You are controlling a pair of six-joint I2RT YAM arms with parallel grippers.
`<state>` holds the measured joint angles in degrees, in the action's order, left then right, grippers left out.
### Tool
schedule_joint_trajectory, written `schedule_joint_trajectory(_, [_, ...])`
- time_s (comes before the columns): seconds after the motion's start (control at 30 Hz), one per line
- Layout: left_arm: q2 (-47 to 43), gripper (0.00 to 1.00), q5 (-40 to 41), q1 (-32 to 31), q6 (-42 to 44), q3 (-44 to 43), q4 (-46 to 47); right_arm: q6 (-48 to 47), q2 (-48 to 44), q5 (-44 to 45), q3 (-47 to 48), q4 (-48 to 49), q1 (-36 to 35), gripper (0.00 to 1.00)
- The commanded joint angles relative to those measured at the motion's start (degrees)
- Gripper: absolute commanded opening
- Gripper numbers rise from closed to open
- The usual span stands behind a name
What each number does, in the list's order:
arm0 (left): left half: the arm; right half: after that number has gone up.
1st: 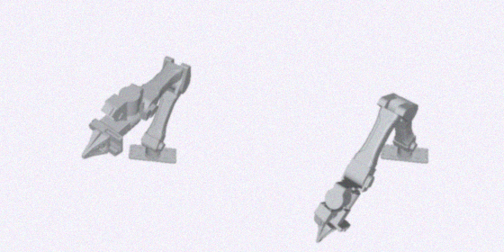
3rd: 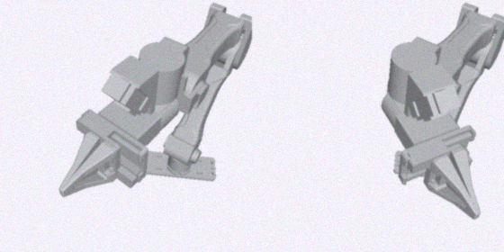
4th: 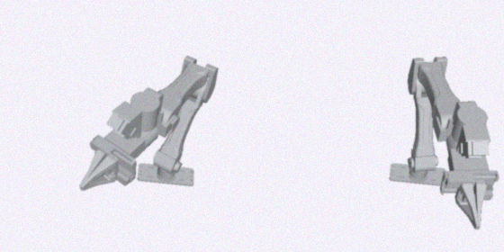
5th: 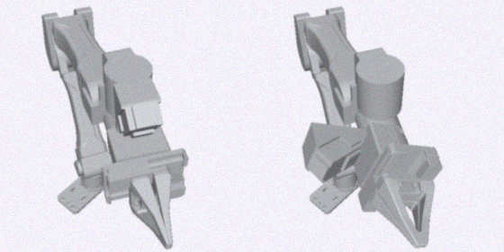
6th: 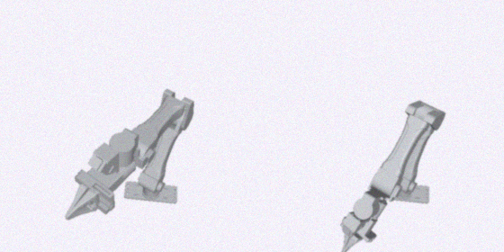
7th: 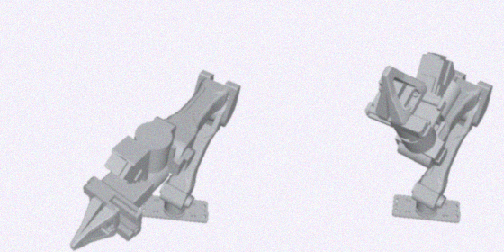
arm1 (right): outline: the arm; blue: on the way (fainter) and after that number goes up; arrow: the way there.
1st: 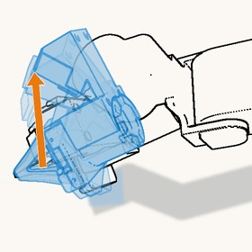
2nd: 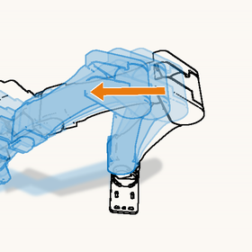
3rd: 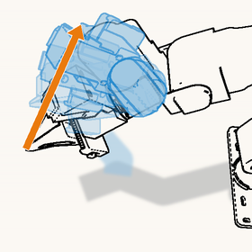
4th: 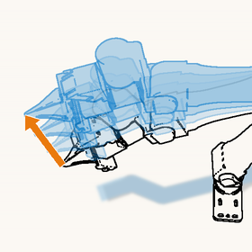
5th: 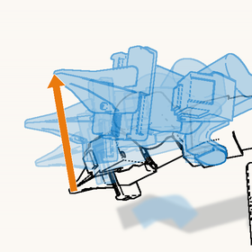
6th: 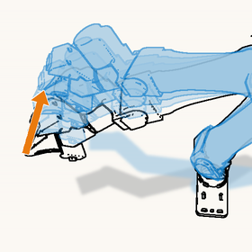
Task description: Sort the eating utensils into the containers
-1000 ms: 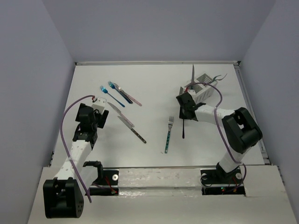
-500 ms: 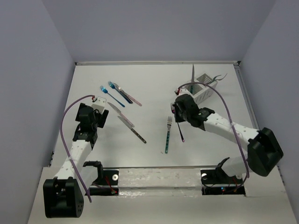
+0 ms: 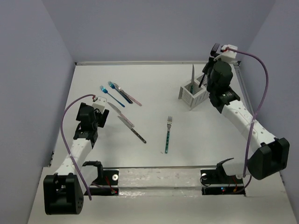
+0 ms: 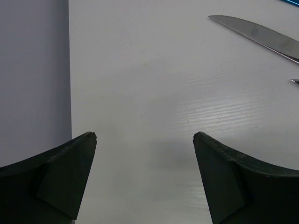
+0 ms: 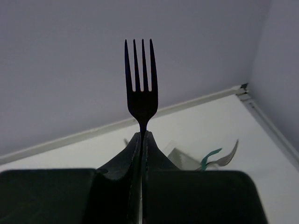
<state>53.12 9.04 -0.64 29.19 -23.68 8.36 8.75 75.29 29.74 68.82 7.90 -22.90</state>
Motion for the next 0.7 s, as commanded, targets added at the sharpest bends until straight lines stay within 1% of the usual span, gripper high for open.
schedule_joint_trajectory(0.0, [1.28, 0.99, -0.34, 0.2, 0.52, 0.13, 3.24, -7.16, 5.73, 9.98, 0.26, 23.98, 4.78, 0.0])
schedule_joint_trajectory(0.1, [2.68, 0.99, -0.07, 0.12, 0.69, 0.3, 4.12, -9.88, 13.98, 10.69, 2.8, 27.86, 6.36, 0.0])
schedule_joint_trajectory(0.23, [4.18, 0.99, 0.45, 0.12, 0.96, 0.3, 5.08, -10.85, 20.23, 11.04, 4.57, 29.01, 7.86, 0.0])
schedule_joint_trajectory(0.27, [4.36, 0.99, 0.72, 0.12, 0.96, 0.39, 5.09, -10.86, 20.25, 11.65, 4.83, 29.71, 7.87, 0.0])
schedule_joint_trajectory(0.33, [4.88, 0.99, 0.81, 0.12, 1.04, 0.3, 5.35, -12.44, 24.54, 12.01, 4.66, 32.33, 8.92, 0.0])
schedule_joint_trajectory(0.5, [5.85, 0.99, 0.98, 0.12, 1.31, 0.39, 5.79, -13.32, 27.98, 10.87, 5.71, 34.29, 10.5, 0.0])
schedule_joint_trajectory(0.67, [7.26, 0.99, 1.51, 0.12, 1.4, 0.22, 6.23, -12.89, 25.7, 8.06, 4.84, 35.87, 11.03, 0.0])
